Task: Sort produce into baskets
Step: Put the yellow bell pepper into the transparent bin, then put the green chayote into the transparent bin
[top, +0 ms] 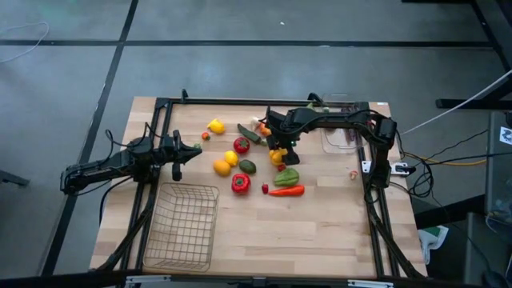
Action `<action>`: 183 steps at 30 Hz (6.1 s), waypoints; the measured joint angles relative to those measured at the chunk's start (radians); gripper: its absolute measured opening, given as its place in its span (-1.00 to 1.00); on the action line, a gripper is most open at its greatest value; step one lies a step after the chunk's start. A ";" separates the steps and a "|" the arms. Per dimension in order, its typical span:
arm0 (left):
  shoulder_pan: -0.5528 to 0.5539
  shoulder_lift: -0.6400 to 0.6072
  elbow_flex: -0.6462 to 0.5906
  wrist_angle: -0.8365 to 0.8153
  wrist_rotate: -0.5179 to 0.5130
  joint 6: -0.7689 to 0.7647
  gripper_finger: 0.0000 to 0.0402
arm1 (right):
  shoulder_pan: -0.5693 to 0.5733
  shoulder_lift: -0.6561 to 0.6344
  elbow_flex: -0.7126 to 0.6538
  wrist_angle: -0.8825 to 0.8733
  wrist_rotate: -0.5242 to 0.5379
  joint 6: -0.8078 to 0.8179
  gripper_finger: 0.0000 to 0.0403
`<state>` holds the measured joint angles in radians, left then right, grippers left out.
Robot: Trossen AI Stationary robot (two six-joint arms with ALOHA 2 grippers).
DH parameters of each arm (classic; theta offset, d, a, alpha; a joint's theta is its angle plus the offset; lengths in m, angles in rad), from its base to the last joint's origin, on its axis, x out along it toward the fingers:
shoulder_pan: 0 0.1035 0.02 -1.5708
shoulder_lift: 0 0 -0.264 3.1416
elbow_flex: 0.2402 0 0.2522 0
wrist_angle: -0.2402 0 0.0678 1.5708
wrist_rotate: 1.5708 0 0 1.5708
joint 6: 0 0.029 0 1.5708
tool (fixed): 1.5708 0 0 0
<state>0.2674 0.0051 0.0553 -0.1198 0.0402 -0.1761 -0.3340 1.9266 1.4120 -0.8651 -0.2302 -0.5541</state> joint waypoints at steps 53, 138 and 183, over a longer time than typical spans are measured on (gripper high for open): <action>0.000 0.000 0.000 0.000 0.000 0.000 -0.95 | -0.436 -0.265 -0.037 -0.700 0.306 0.167 0.43; 0.000 0.000 0.000 0.000 0.000 0.000 -0.95 | -0.277 -0.264 0.134 -0.232 -0.224 0.264 0.83; 0.000 0.000 0.000 0.000 0.000 0.000 -0.95 | 0.276 -0.237 -0.254 0.099 0.142 0.426 0.83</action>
<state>0.2675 0.0051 0.0553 -0.1198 0.0399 -0.1761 -0.0582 1.6894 1.1583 -0.7661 -0.0885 -0.1276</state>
